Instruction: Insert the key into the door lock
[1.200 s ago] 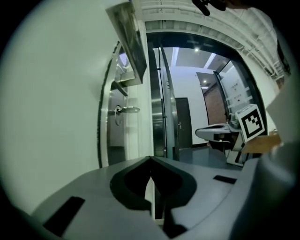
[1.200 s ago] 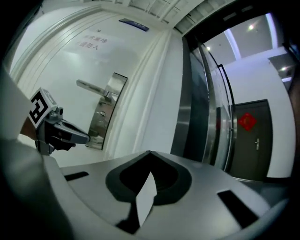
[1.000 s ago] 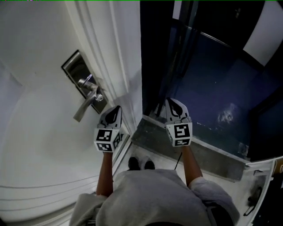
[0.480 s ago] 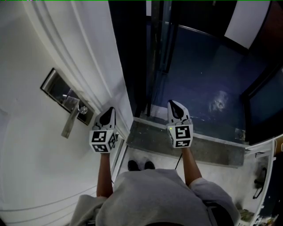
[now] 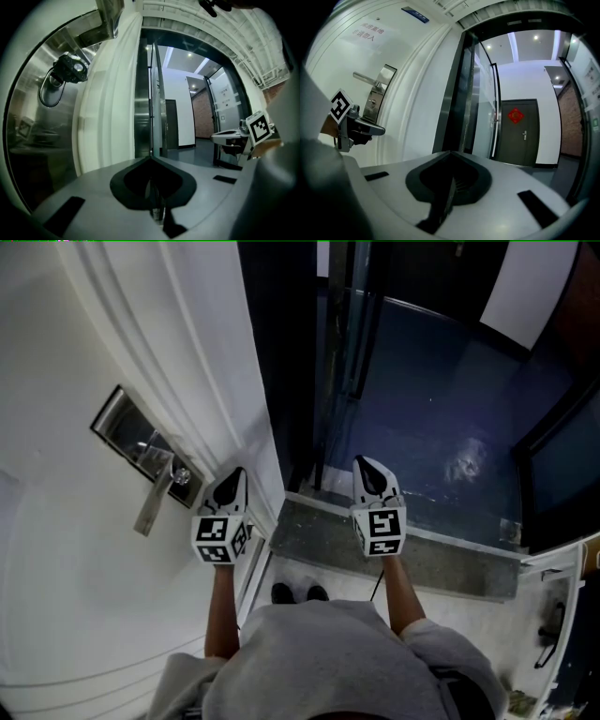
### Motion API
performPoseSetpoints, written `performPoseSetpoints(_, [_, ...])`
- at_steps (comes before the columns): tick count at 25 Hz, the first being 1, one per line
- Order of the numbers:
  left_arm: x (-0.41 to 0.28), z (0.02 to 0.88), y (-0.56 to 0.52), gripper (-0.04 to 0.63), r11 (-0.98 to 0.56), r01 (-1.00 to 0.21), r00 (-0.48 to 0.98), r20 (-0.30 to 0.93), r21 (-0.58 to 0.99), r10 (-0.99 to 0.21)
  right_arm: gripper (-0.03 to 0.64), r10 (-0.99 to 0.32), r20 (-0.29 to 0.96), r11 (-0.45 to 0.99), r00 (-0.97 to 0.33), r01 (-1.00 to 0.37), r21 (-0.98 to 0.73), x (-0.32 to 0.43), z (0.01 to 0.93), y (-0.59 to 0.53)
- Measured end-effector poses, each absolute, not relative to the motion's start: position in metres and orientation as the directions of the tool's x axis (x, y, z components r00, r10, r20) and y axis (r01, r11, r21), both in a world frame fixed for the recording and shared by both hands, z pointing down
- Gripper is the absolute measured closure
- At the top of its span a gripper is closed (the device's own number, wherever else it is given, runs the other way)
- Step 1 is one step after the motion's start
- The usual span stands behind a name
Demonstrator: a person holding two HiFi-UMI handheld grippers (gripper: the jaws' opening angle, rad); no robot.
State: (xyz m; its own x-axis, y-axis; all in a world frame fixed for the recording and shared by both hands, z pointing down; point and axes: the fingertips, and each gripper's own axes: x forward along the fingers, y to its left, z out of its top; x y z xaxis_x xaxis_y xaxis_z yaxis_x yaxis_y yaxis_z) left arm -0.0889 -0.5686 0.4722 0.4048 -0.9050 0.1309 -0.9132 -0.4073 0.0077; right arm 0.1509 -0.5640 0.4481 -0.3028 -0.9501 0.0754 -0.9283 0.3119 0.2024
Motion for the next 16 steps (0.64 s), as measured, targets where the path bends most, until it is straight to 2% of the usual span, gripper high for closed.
performPoseSetpoints(16, [-0.0861,0.4732,-0.5740,0.578,-0.422,-0.906,0.419,0.138,0.007,-0.897,0.594,-0.945,0.093,0.326,-0.313,-0.917,0.230,0.1411,0.4515,-0.5684])
